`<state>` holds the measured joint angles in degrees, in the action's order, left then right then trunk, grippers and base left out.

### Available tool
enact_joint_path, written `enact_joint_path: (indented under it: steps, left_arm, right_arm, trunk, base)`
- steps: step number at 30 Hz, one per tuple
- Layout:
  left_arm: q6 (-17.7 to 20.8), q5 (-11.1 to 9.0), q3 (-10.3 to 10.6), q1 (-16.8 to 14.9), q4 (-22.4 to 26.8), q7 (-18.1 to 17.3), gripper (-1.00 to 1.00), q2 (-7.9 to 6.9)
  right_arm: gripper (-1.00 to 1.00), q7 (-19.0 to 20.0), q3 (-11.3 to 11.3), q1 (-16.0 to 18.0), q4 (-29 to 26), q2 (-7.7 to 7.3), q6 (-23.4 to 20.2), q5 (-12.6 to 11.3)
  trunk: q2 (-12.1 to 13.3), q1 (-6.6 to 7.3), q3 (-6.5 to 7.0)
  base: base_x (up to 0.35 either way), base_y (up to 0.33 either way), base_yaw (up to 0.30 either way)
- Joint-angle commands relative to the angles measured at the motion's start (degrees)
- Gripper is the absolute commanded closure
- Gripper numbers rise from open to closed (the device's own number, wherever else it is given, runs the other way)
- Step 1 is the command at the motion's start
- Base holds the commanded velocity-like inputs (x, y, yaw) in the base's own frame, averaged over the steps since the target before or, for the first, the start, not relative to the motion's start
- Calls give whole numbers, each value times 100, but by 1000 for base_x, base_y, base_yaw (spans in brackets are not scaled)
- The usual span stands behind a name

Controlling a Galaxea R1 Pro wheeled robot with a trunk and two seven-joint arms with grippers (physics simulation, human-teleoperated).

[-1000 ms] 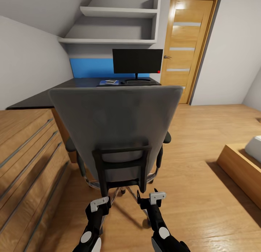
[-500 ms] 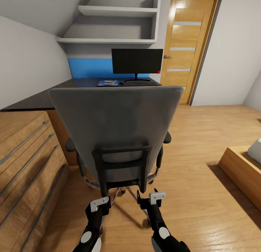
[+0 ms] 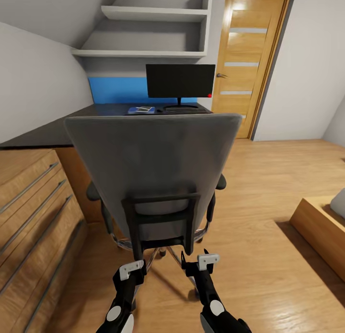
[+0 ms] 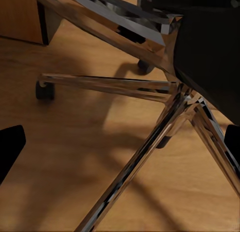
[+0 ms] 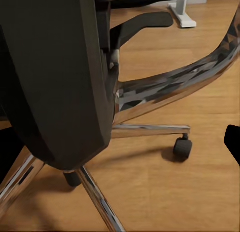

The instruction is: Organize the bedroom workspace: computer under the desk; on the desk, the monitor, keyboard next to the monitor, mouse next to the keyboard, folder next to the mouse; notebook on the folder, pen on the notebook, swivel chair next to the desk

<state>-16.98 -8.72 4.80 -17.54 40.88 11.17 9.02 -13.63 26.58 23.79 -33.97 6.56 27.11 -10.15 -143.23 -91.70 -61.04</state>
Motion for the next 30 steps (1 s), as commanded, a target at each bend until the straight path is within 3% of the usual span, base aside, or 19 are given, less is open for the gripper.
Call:
enact_joint_path:
  steps: [1,17,30]
  left_arm:
    - [-25,-59,30,-4,-1,34,-100,-5]
    - [-25,-59,30,-4,-1,34,-100,-5]
    - [-25,-59,28,-4,-1,27,-100,-25]
  right_arm:
    - [-100,-43,40,8,4,-6,31,-75]
    - [-100,-43,40,8,9,-6,31,-75]
    - [-100,-43,40,11,13,-6,31,-75]
  trunk:
    - [-2,0,-5]
    - [-2,0,-5]
    - [-2,0,-5]
  base:
    - [93,-91,0]
    - [97,-113,0]
    - [140,-13,0]
